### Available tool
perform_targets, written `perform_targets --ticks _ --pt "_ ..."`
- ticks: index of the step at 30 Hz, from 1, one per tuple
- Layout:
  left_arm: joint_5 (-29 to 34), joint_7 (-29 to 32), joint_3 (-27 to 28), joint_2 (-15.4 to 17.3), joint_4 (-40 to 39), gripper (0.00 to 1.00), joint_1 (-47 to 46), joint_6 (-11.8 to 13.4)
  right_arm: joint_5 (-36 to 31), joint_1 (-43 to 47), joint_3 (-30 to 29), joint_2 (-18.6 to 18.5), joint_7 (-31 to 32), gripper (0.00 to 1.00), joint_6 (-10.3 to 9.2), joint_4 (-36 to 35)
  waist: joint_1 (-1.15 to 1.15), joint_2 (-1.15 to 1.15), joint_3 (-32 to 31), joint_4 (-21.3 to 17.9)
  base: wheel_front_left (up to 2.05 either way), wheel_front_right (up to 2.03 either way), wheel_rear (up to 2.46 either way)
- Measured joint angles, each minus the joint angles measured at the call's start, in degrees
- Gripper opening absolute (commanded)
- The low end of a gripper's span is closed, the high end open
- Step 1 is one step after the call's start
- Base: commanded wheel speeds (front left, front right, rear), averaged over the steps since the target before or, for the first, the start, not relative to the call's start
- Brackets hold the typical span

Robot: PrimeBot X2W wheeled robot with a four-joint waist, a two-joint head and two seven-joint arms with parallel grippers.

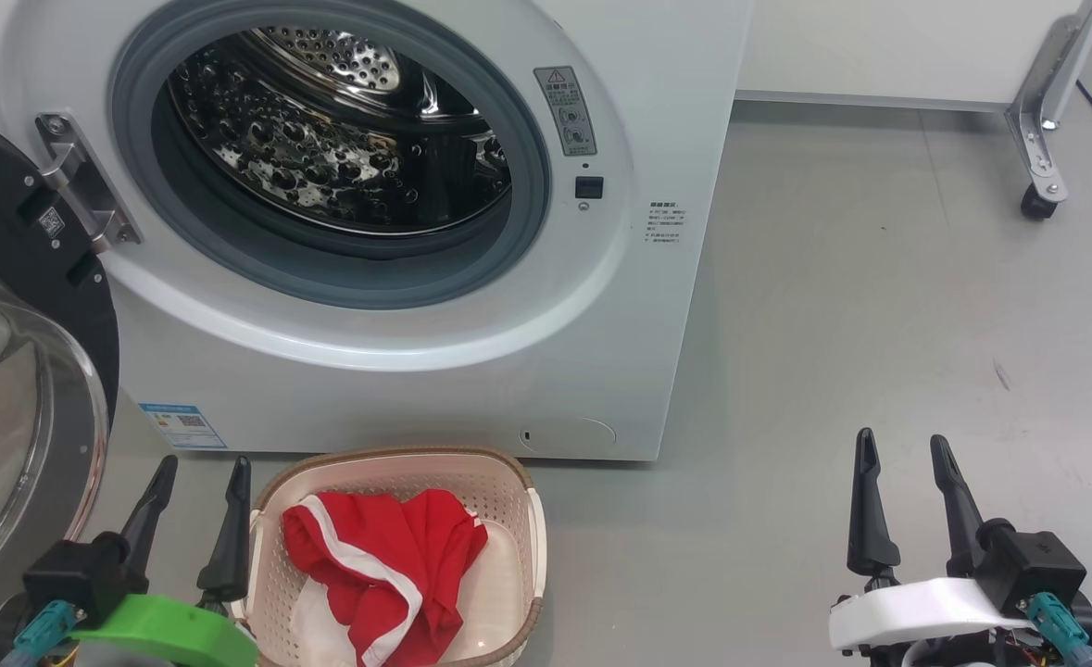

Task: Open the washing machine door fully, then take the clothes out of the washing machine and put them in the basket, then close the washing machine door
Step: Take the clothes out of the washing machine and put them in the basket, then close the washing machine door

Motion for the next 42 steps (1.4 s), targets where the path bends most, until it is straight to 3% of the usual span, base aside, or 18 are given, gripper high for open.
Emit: perform_targets --ticks 42 --pt "2.3 0.0 1.1 -1.4 -1.5 1.00 1.2 -0.6 -0.4 0.0 -1.0 0.1 0.0 1.00 1.02 -0.4 0.00 0.00 0.3 -0.6 -0.01 0.01 0.00"
